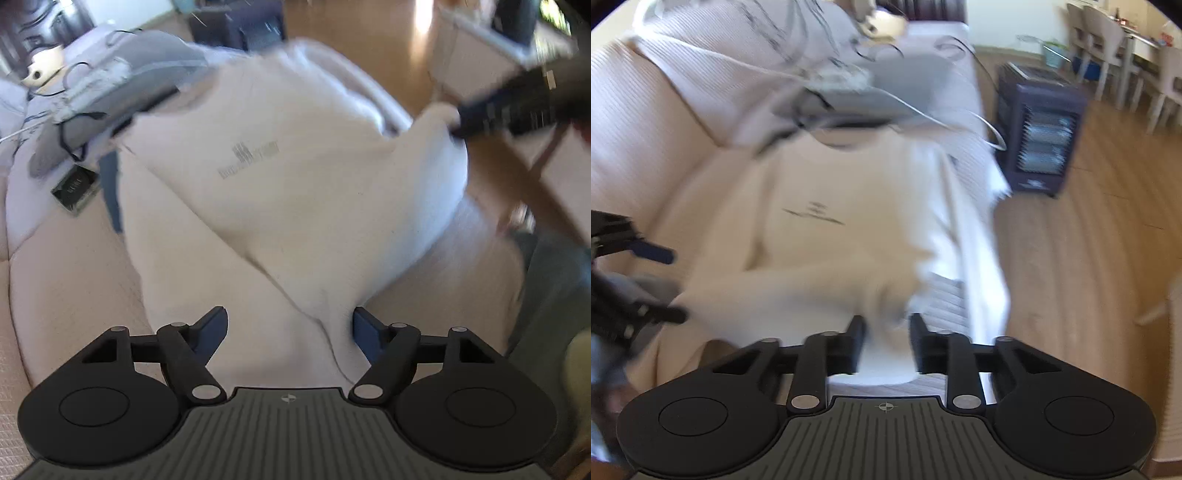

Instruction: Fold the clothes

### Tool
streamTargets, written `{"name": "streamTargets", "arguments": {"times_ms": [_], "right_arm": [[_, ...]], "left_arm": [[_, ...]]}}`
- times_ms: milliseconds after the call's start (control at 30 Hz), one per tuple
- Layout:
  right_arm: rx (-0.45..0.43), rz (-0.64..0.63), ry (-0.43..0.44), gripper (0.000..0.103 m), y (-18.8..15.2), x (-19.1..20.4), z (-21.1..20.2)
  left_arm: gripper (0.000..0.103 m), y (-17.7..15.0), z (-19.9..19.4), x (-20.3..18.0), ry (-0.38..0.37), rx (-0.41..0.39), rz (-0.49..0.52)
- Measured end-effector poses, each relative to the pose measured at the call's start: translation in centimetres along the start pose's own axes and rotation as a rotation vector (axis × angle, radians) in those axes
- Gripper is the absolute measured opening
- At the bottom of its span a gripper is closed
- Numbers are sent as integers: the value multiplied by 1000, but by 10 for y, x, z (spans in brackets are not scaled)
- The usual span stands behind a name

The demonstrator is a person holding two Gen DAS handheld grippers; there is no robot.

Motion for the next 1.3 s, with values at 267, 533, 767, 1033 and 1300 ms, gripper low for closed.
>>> {"name": "streamTargets", "arguments": {"times_ms": [267, 533, 767, 1033, 1300], "right_arm": [[39, -19, 45, 54, -53, -19, -2], [-4, -173, 112, 74, -76, 0, 27], [-31, -30, 134, 39, -77, 8, 43], [-41, 159, 106, 7, -80, -6, -8], [37, 406, 207, 6, -98, -20, -53]], "left_arm": [[86, -45, -5, -19, -10, 0, -90], [86, -88, -7, -38, -23, -8, -219], [85, -79, 3, -61, 48, -115, -104], [14, -72, -2, -64, 91, -142, 30], [19, -67, -70, -51, 13, -68, 257]]}}
Point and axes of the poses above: each gripper's, at about its wrist camera, not at the fingertips, and z roughly the way its jaws point, x to its left, y to its top, the point moved 6 cm from there along z, roughly the way its jaws point, and after that the axes turned 9 degrees about -x, right-handed, at the moved point
